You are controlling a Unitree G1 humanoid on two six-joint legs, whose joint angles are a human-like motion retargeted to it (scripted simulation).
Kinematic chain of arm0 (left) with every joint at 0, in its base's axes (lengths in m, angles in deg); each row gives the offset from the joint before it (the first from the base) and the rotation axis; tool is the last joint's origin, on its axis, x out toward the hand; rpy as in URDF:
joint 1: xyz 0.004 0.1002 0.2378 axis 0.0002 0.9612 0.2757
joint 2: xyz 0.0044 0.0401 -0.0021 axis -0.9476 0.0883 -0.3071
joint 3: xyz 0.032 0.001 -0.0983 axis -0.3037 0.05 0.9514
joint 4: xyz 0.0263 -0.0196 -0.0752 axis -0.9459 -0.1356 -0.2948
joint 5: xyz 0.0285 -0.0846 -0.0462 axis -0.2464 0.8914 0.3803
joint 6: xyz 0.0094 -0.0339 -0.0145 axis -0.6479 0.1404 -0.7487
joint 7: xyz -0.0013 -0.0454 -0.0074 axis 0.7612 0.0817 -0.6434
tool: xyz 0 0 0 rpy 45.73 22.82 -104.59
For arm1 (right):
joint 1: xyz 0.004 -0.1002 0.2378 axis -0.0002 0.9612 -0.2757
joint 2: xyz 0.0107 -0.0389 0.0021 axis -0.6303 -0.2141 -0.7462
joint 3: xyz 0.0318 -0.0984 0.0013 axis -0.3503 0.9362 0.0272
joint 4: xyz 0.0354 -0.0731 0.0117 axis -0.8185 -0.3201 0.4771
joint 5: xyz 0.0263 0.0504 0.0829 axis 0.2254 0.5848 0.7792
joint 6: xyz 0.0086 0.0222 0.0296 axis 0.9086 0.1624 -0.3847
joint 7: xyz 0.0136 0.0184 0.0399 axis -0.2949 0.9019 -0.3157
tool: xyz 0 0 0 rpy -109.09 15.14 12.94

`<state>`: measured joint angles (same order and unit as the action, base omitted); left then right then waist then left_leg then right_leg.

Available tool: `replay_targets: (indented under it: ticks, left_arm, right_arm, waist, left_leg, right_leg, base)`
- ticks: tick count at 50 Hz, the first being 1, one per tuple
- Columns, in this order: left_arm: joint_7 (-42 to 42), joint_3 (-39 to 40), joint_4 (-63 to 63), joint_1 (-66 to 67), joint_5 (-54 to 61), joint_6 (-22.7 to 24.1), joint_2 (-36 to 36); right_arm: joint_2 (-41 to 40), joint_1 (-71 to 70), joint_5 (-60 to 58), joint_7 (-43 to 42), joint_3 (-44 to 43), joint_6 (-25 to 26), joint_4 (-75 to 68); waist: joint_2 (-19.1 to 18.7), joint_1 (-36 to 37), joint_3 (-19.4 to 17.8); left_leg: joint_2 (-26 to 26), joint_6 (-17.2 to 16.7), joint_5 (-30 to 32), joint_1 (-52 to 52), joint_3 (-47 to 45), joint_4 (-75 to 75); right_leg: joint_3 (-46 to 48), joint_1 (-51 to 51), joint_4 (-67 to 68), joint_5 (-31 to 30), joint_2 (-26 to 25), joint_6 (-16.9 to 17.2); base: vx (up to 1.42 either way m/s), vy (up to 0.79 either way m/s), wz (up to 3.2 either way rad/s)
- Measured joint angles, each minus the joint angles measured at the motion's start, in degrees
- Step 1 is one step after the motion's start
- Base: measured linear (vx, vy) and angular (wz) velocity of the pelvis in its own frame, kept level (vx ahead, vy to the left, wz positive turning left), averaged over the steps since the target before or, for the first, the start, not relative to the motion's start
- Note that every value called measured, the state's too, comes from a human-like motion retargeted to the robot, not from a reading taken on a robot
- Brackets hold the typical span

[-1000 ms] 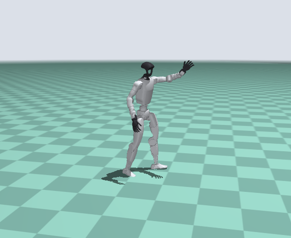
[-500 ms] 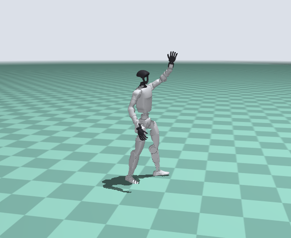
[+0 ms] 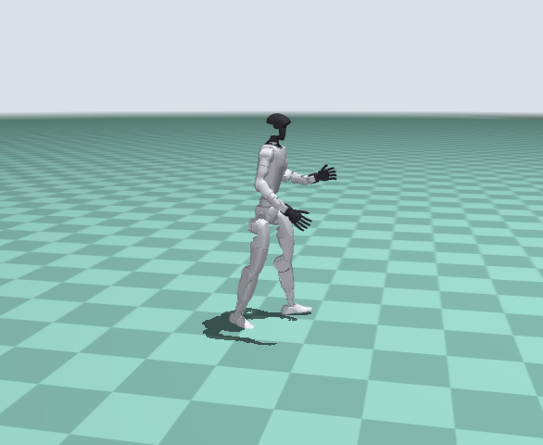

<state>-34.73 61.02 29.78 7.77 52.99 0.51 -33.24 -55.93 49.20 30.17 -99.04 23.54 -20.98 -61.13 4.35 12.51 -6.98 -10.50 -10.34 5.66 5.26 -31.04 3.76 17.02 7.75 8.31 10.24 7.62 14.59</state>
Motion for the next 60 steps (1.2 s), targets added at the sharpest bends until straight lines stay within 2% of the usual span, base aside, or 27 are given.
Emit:
replay_targets:
  ticks: [5, 9, 13, 17, 23, 28, 33, 35, 38, 42, 45, 48, 51, 53, 55, 60]
  left_arm:
    - [3.6, 4.6, -0.4, 19.8, 0.5, 1.3, 5.1]
    - [5.8, 5.4, -3.0, 28.8, -0.2, 1.8, 6.1]
    - [6.9, 4.6, -7.2, 32.3, 0.8, 0.8, 6.6]
    - [7.9, 2.4, -10.5, 33.3, 6.5, -1.6, 6.9]
    - [11.3, -0.5, -12.7, 35.2, 19.6, -5.4, 6.2]
    - [13.6, -1.3, -15.4, 36.3, 26.5, -6.3, 6.2]
    - [13.0, -1.8, -19.5, 35.1, 27.7, -5.6, 5.2]
    - [8.7, 1.4, -19.0, 35.5, 33.9, -11.0, 5.9]
    - [6.9, 3.4, -20.5, 34.1, 31.6, -10.9, 4.1]
    - [4.6, 5.8, -23.1, 31.7, 28.0, -9.2, 2.4]
    - [2.8, 6.8, -24.7, 29.6, 25.8, -7.6, 1.6]
    - [1.4, 7.3, -25.7, 27.1, 24.2, -6.1, 1.3]
    - [0.9, 8.2, -25.8, 23.7, 23.2, -5.1, 1.2]
    - [1.2, 8.6, -25.4, 21.1, 22.4, -4.6, 1.8]
    - [1.9, 8.8, -24.0, 20.8, 21.5, -3.8, 2.4]
    - [3.5, 8.2, -18.8, 21.8, 19.0, -2.2, 4.7]
  right_arm:
    - [-1.5, -0.8, 0.5, -0.4, 2.0, -1.7, -1.3]
    - [-2.1, -2.5, -0.3, -1.5, 4.7, -2.4, -5.7]
    - [-2.5, -6.9, -0.9, -3.2, 7.9, -2.0, -13.9]
    - [-3.1, -13.0, 0.7, -5.5, 10.1, -0.7, -22.7]
    - [-3.4, -17.6, 3.7, -9.5, 9.8, 0.5, -24.6]
    - [-2.6, -17.5, 2.8, -10.0, 10.5, -0.3, -19.1]
    - [-2.4, -17.2, -0.4, -9.4, 11.5, -0.6, -15.4]
    - [-3.8, -16.9, -12.4, -10.8, 11.9, 8.3, -15.3]
    - [-4.5, -16.3, -13.0, -10.3, 12.0, 8.9, -13.8]
    - [-4.6, -15.7, -12.2, -9.0, 12.3, 8.5, -13.7]
    - [-4.7, -15.8, -11.9, -8.5, 12.0, 8.6, -15.0]
    - [-5.0, -16.2, -11.7, -8.4, 10.5, 9.2, -17.5]
    - [-5.2, -17.3, -10.8, -8.4, 8.3, 10.0, -20.1]
    - [-4.8, -18.3, -9.6, -8.4, 6.3, 10.3, -22.0]
    - [-4.8, -18.1, -7.9, -9.0, 4.5, 10.2, -23.7]
    - [-1.7, -19.8, -2.1, -10.7, 1.4, 8.9, -26.5]
  waist:
    - [0.3, 3.9, -3.7]
    - [-0.7, 7.4, -8.4]
    - [-2.7, 10.1, -13.3]
    - [-3.8, 11.2, -17.3]
    - [-3.1, 10.9, -20.5]
    - [-2.2, 9.2, -21.1]
    - [-1.0, 6.3, -19.3]
    - [-1.1, 4.8, -18.7]
    - [-0.3, 2.6, -17.2]
    - [0.0, -0.3, -15.4]
    - [0.7, -2.6, -15.3]
    - [1.4, -4.5, -16.3]
    - [1.2, -5.1, -16.8]
    - [0.6, -5.8, -17.7]
    - [-0.5, -5.3, -16.4]
    - [-5.9, -5.1, -19.0]
  left_leg:
    - [-0.1, 0.3, 0.6, 1.5, 0.7, 0.3]
    - [0.5, 0.6, 0.9, 3.3, 2.7, -0.1]
    - [1.6, 0.6, 1.5, 5.7, 4.8, 0.4]
    - [3.4, 1.0, 1.2, 8.5, 5.8, 0.9]
    - [6.1, 2.3, -0.4, 11.3, 5.9, 1.1]
    - [6.2, 3.2, -2.2, 10.5, 5.6, 1.0]
    - [5.5, 2.7, -4.8, 8.8, 5.3, 0.3]
    - [5.3, 0.9, -5.0, 6.7, 4.1, 1.2]
    - [5.3, -0.5, -6.2, 5.2, 4.2, 1.2]
    - [5.9, -1.6, -7.7, 3.1, 5.1, 1.2]
    - [7.8, -2.1, -9.0, 0.9, 6.5, 1.1]
    - [10.2, -2.9, -10.2, -1.7, 8.7, 1.1]
    - [9.8, -4.6, -9.5, -1.5, 11.0, 1.2]
    - [10.7, -4.6, -8.9, -0.9, 13.6, 1.2]
    - [11.2, -4.7, -8.3, 1.5, 15.4, 1.2]
    - [12.8, -4.7, -7.8, 3.8, 21.9, 1.2]
  right_leg:
    - [0.1, -1.7, 0.8, -0.2, -0.2, 0.4]
    - [1.4, -2.6, 1.7, 0.3, 0.1, -0.1]
    - [3.5, -4.2, 3.1, 1.3, 0.7, -1.0]
    - [6.0, -6.8, 3.9, 1.7, 1.8, -1.0]
    - [8.9, -9.4, 3.4, -0.1, 3.3, -1.6]
    - [7.6, -11.5, 7.8, -2.0, 4.0, -5.6]
    - [2.8, -18.2, 20.0, -3.0, 4.8, -8.3]
    - [0.1, -21.0, 23.6, -3.3, 4.1, -9.1]
    - [-1.2, -24.2, 23.7, -4.1, 3.0, -8.5]
    - [-1.4, -25.6, 14.1, -7.0, 0.8, -7.6]
    - [-1.8, -24.4, 2.5, -12.0, 0.2, -4.8]
    - [-3.2, -23.3, -6.3, -17.7, 0.8, -0.1]
    - [-4.0, -25.8, -11.0, -22.8, -1.6, 0.4]
    - [-3.8, -27.1, -12.4, -25.2, -1.6, 0.4]
    - [-4.6, -30.1, -12.5, -26.4, -1.3, 0.4]
    - [-2.7, -31.2, -11.1, -25.4, 2.3, 0.4]
  base:
    - [-0.01, 0.01, 0.04]
    - [-0.06, 0.05, 0.4]
    - [-0.09, 0.05, 0.59]
    - [-0.06, 0.07, 0.61]
    - [0.07, 0.13, 0.42]
    - [0.2, 0.2, -0.04]
    - [0.23, 0.2, -0.26]
    - [0.22, 0.16, -0.38]
    - [0.22, 0.12, -0.04]
    - [0.23, 0.08, 0.25]
    - [0.24, 0.04, 0.6]
    - [0.25, -0.07, 0.83]
    - [0.14, -0.36, 0.86]
    - [0.11, -0.23, 1.23]
    - [0.18, -0.12, 1.08]
    - [0.18, -0.03, 1.21]
